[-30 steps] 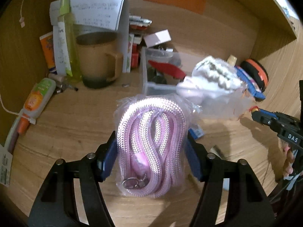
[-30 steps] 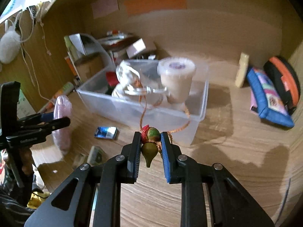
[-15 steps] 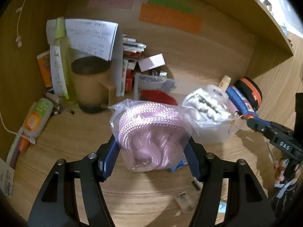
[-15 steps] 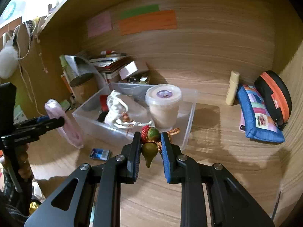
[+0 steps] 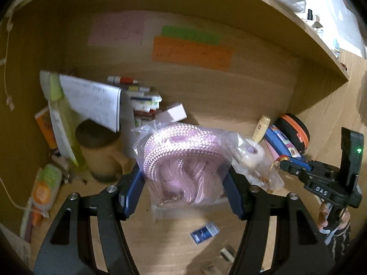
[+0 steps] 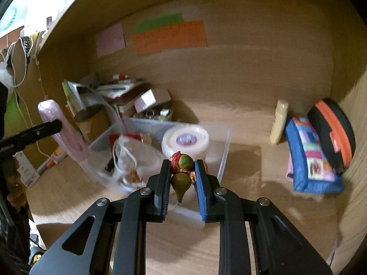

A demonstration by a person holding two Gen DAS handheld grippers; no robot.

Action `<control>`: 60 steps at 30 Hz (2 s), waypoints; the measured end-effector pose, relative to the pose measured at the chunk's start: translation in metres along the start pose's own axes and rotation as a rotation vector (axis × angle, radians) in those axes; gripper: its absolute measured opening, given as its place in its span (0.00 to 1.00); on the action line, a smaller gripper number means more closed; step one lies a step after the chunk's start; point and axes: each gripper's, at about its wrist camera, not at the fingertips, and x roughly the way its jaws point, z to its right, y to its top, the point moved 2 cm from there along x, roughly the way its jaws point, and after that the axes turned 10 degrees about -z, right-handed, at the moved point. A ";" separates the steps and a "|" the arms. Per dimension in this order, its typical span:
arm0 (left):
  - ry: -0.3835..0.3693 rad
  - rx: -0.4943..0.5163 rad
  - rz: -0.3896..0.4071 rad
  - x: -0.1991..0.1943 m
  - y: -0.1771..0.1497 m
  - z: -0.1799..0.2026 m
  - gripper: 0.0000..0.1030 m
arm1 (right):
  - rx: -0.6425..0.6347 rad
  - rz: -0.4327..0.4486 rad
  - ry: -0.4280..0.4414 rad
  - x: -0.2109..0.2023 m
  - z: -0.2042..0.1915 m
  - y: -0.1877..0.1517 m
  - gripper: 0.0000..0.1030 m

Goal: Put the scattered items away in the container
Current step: 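Carry the pink rope and white drawstring bag into the clear box and open both grippers, then move the left gripper to the blue card box while the right moves to the small grey item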

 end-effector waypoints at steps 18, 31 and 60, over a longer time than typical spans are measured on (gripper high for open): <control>0.052 -0.028 -0.129 0.072 -0.002 -0.007 0.62 | 0.008 -0.119 0.004 0.046 0.010 -0.011 0.18; 0.048 -0.019 -0.132 0.070 -0.006 -0.001 0.69 | -0.034 -0.125 -0.080 0.049 0.002 -0.012 0.28; 0.114 0.015 -0.136 0.021 -0.049 -0.009 0.94 | -0.124 -0.097 -0.051 -0.002 -0.047 -0.056 0.69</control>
